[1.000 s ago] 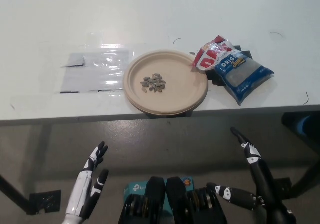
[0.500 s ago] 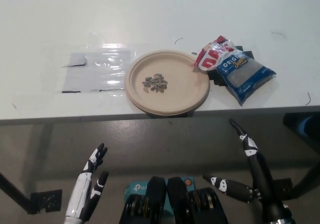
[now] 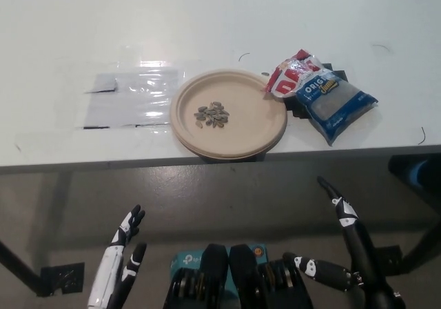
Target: The robot picks up a small bag of sunflower seeds on the right hand side and take it to the empty plate on the left hand side then pours some sunflower seeds on to the plate.
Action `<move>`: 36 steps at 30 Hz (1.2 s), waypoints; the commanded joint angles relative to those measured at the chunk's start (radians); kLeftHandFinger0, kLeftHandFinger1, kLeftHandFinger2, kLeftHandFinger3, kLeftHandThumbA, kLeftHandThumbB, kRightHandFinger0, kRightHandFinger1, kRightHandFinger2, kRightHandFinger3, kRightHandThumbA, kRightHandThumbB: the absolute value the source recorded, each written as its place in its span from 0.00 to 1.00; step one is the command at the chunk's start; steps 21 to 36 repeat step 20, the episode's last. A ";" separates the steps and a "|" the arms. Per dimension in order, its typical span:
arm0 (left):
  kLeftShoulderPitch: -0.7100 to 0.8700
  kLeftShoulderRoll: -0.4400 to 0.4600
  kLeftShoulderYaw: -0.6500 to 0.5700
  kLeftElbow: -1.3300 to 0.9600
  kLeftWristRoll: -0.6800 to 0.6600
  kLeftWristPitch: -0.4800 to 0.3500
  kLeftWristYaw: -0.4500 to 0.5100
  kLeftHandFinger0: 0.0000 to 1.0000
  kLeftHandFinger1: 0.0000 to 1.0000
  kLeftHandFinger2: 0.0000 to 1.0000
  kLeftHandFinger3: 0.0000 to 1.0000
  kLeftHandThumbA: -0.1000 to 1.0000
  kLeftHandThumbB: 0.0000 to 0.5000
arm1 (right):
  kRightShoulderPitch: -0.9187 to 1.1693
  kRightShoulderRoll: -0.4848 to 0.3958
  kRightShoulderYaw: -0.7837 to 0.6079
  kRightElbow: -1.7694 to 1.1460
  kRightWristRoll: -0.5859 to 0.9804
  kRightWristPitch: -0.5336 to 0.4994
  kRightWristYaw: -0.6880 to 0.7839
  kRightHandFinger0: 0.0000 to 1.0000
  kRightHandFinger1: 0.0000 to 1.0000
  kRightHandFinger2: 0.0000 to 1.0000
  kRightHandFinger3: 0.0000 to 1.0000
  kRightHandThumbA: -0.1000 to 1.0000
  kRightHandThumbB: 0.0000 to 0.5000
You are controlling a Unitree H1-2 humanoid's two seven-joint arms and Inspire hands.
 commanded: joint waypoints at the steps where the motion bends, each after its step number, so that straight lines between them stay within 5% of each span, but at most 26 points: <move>1: -0.009 0.009 0.005 -0.033 0.002 0.006 -0.005 1.00 1.00 1.00 1.00 1.00 0.46 | -0.019 0.001 -0.005 -0.019 -0.008 -0.039 0.021 1.00 1.00 1.00 1.00 1.00 0.50; 19: -0.026 0.010 0.006 -0.027 0.015 0.005 0.005 1.00 1.00 1.00 1.00 1.00 0.33 | -0.034 0.007 0.000 -0.018 -0.014 -0.020 0.055 1.00 1.00 1.00 1.00 1.00 0.49; 36: -0.027 0.010 0.006 -0.027 0.011 0.006 0.003 1.00 1.00 1.00 1.00 1.00 0.33 | -0.035 0.008 0.000 -0.017 -0.016 -0.023 0.053 1.00 1.00 1.00 1.00 1.00 0.48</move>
